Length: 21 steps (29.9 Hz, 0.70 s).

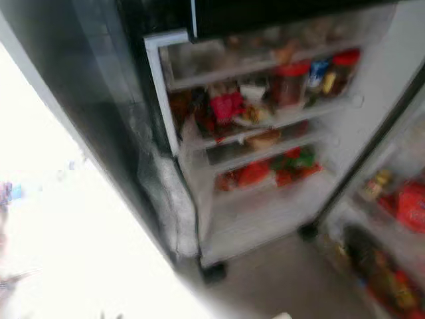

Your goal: Restocking fridge

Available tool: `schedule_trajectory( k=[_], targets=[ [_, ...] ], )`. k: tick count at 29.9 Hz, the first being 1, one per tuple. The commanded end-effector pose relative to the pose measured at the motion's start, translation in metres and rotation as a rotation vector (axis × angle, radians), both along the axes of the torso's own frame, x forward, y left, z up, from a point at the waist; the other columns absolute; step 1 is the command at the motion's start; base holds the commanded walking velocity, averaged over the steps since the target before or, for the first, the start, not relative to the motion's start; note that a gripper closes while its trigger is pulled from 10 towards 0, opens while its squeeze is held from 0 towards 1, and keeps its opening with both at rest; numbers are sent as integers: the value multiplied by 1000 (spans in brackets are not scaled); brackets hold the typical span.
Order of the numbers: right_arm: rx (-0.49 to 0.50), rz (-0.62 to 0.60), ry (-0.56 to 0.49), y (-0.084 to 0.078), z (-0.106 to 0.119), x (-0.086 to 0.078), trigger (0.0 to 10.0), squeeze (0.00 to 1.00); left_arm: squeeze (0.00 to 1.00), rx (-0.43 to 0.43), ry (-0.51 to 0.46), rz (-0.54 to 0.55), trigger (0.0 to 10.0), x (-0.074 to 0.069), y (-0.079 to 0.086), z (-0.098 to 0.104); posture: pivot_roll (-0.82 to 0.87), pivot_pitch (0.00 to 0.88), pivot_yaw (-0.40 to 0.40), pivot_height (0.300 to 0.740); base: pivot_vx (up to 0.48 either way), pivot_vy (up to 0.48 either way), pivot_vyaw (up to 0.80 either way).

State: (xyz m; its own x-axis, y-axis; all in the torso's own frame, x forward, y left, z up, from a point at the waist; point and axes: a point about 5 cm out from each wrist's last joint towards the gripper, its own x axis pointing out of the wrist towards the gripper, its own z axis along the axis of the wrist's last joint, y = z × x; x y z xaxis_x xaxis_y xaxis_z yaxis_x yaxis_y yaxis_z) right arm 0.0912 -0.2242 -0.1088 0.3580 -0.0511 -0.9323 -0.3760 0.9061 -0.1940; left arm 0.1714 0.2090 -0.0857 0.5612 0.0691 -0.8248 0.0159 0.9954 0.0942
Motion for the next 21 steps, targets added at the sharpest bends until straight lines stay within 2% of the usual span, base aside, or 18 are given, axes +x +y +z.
schedule_trajectory(
  k=[1, 21],
  targets=[
    [42, 13, -13, 15, -2, 3, 10000, 0, 0, 33, 20, -5, 10000, -3, 9, 0, -68, 61, 55, 740, 0, 319, 0],
    [53, 22, 0, 18, -3, -1, 10000, 0, 0, 49, 30, -16, 10000, -10, 13, -2, -75, 11, 63, 740, 0, 16, -622]
  ],
)
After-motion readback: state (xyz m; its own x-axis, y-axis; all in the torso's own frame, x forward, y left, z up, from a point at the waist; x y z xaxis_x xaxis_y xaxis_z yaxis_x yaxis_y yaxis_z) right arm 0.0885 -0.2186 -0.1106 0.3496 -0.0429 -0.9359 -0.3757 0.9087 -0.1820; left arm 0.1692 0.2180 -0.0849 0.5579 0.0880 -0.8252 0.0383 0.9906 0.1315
